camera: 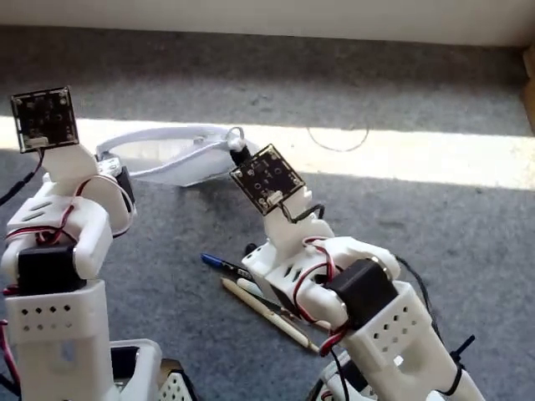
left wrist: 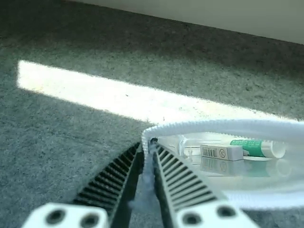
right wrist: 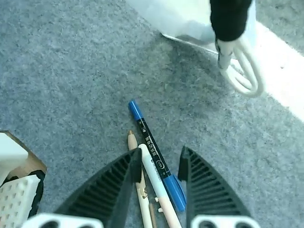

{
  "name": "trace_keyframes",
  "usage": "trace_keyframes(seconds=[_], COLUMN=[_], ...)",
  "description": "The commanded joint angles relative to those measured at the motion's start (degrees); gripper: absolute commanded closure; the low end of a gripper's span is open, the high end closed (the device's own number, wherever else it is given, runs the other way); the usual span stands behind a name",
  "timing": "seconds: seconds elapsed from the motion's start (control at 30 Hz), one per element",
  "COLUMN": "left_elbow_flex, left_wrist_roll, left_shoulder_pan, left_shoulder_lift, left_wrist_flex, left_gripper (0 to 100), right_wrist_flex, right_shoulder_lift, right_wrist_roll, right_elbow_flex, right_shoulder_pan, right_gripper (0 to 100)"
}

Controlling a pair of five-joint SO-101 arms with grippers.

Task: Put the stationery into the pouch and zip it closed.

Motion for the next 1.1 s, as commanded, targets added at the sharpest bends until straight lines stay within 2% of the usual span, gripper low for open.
trace_keyframes(seconds=[0.0,0.13,0.3,0.5,0.8,1.07], left_elbow_flex=[1.19,1.10,1.27,1.27,1.36,1.45], left_wrist_roll=[0.62,3.87,4.13,4.13,4.13,4.13], left_shoulder_pan=[-1.45,-3.91,-5.76,-5.76,-5.67,-5.41], left_shoulder_lift=[1.89,1.89,1.89,1.89,1.89,1.89], left_wrist_flex=[-0.09,-0.18,-1.41,-1.32,-1.32,-1.32], left_gripper=[99,99,99,99,99,99], right_wrist_flex=[-5.85,-9.10,-15.25,-25.36,-32.57,-34.59], right_shoulder_lift=[-1.63,-1.45,-1.19,-1.19,-0.31,13.85], right_wrist_roll=[-0.44,-0.44,-0.44,-0.44,1.14,2.29], right_elbow_flex=[4.00,7.34,12.18,18.95,23.60,22.73], right_shoulder_pan=[-0.48,-3.82,-8.22,-8.22,-8.22,-8.31], right_gripper=[86.9,86.8,86.8,86.8,86.8,86.8])
